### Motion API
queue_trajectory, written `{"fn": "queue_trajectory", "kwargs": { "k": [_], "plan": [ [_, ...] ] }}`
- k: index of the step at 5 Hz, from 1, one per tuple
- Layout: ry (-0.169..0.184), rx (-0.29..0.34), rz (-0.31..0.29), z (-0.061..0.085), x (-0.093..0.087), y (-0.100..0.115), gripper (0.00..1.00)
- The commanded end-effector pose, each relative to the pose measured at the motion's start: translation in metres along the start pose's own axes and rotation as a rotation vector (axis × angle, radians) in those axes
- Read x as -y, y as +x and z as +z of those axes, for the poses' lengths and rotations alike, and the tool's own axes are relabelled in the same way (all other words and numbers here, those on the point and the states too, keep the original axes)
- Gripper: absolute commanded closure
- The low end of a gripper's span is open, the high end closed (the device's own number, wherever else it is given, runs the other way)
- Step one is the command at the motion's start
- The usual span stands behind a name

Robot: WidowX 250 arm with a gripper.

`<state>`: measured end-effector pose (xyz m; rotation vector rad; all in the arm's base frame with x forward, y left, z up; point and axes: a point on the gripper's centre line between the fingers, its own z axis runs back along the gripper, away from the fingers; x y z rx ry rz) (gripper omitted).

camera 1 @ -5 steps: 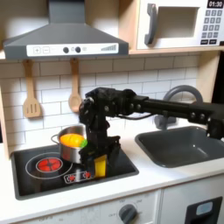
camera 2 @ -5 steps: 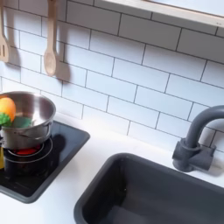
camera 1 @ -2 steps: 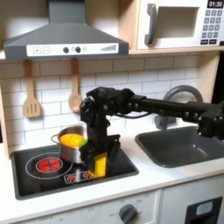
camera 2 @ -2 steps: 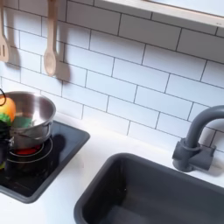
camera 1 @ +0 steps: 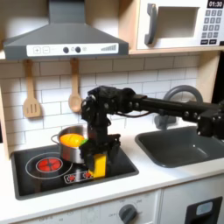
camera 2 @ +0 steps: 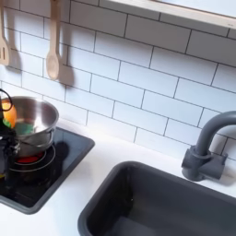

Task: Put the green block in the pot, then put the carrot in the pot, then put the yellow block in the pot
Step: 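Put the yellow block in the pot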

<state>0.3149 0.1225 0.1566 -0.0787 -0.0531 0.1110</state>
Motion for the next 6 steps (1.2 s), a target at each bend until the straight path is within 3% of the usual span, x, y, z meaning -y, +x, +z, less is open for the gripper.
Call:
{"fn": "queue_trajectory", "kwargs": {
  "k": [1, 3, 6],
  "plan": [
    [0.027, -0.003, 0.000, -0.0060, -0.0024, 0.0021, 0.00],
    [0.066, 0.028, -0.018, -0.0035, -0.0018, 0.0078, 0.00],
    [0.064, 0.023, -0.026, -0.0120, -0.0020, 0.0072, 0.00]
  ]
}}
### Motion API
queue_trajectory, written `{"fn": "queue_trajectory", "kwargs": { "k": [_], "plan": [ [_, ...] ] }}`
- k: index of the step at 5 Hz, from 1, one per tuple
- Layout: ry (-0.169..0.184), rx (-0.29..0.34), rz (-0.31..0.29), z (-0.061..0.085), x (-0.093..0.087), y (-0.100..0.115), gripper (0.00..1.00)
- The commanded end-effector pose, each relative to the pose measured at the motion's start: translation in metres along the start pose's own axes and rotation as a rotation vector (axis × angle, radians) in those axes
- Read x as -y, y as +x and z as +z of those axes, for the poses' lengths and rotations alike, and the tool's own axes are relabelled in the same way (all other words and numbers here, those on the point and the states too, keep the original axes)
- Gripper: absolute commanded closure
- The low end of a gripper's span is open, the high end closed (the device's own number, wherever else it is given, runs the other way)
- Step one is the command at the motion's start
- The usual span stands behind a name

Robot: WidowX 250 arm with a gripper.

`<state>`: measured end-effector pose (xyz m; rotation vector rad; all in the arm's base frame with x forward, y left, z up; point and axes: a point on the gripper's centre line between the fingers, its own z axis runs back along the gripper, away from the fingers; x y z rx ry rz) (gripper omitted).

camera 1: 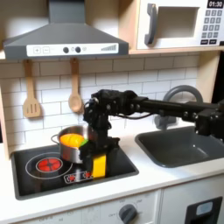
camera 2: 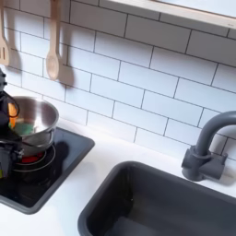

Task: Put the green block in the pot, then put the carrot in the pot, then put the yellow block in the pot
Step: 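Put the yellow block in the pot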

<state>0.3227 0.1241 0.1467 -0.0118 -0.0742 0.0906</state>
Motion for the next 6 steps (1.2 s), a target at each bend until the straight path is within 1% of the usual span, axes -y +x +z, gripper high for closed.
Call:
{"fn": "queue_trajectory", "kwargs": {
  "k": [1, 2, 3, 4, 5, 6],
  "plan": [
    [0.003, 0.005, -0.007, -0.002, 0.000, -0.001, 0.00],
    [0.001, 0.005, -0.004, -0.003, 0.001, -0.002, 0.37],
    [0.005, 0.014, 0.000, -0.003, 0.002, -0.001, 1.00],
    [-0.001, 0.014, 0.001, -0.001, 0.003, -0.003, 1.00],
    [-0.010, 0.039, 0.003, 0.012, 0.006, -0.008, 1.00],
    [-0.006, 0.075, -0.005, 0.029, 0.013, -0.009, 1.00]
  ]
}}
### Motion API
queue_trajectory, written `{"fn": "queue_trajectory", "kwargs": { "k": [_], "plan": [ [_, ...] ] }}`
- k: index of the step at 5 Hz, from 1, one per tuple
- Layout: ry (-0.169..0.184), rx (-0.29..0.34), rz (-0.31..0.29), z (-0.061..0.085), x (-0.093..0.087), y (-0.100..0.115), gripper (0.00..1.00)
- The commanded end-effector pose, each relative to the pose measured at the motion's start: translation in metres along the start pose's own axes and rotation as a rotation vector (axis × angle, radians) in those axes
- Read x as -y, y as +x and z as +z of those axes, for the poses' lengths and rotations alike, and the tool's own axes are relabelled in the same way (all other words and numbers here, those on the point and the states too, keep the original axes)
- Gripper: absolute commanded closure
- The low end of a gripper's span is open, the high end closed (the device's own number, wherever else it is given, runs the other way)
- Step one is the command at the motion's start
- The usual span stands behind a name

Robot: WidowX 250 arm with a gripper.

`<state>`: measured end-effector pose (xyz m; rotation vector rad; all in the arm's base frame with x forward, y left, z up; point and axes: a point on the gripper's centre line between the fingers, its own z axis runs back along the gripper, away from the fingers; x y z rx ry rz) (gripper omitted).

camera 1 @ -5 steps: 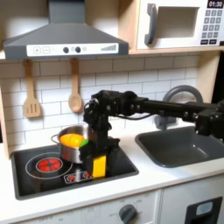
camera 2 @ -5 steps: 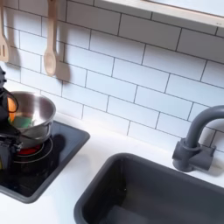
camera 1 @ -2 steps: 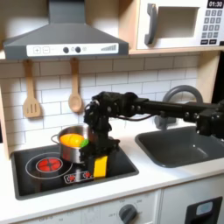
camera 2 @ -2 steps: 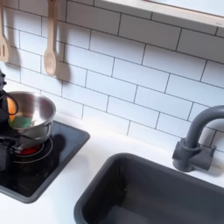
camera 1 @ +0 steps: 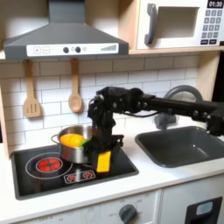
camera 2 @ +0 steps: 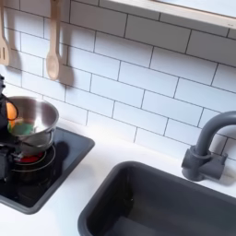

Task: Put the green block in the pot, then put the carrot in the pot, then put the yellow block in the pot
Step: 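Put the yellow block in the pot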

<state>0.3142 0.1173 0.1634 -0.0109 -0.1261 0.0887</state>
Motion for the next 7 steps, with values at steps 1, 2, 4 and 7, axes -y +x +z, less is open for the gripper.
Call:
{"fn": "queue_trajectory", "kwargs": {
  "k": [1, 2, 4, 7],
  "plan": [
    [-0.008, 0.028, -0.009, 0.015, 0.008, 0.000, 1.00],
    [-0.022, 0.029, -0.011, 0.020, 0.007, 0.007, 1.00],
    [-0.039, 0.063, -0.031, 0.044, 0.006, 0.029, 1.00],
    [-0.066, 0.059, -0.053, 0.036, 0.003, 0.059, 1.00]
  ]
}}
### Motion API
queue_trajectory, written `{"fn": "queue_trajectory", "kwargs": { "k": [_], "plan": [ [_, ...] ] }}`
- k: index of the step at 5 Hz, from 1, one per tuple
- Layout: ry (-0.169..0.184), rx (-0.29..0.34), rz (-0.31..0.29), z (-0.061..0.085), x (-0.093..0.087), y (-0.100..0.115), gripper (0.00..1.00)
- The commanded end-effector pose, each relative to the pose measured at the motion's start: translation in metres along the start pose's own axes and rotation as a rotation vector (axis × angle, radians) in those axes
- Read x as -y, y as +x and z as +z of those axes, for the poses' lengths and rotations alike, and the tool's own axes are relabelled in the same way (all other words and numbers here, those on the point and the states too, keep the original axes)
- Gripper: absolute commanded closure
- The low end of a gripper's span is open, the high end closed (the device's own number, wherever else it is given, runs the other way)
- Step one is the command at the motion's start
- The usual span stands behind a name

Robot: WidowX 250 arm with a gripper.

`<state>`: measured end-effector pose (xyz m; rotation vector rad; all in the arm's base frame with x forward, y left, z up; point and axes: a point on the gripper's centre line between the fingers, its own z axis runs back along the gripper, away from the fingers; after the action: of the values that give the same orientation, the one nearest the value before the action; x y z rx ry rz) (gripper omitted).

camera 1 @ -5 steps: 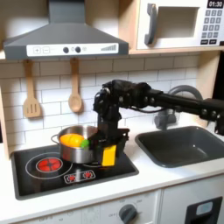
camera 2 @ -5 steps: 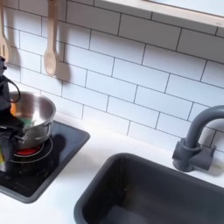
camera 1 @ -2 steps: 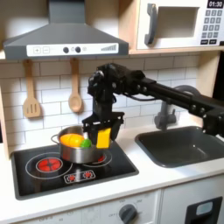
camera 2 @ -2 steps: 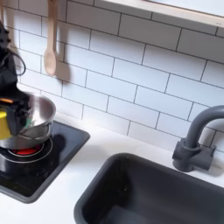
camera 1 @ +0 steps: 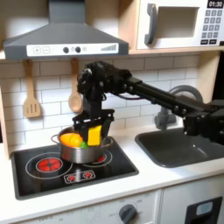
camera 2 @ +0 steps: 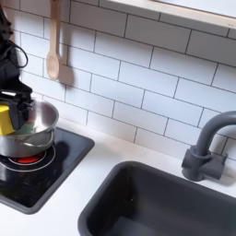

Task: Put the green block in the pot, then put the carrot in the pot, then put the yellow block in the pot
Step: 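Put the yellow block in the pot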

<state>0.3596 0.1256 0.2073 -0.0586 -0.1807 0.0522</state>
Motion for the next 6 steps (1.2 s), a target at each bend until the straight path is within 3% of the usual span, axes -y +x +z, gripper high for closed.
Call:
{"fn": "queue_trajectory", "kwargs": {
  "k": [1, 5, 6],
  "plan": [
    [-0.023, 0.019, -0.030, -0.002, 0.009, 0.014, 1.00],
    [-0.034, 0.018, -0.053, -0.008, 0.013, 0.020, 1.00],
    [-0.051, 0.005, -0.047, -0.013, 0.012, 0.019, 0.00]
  ]
}}
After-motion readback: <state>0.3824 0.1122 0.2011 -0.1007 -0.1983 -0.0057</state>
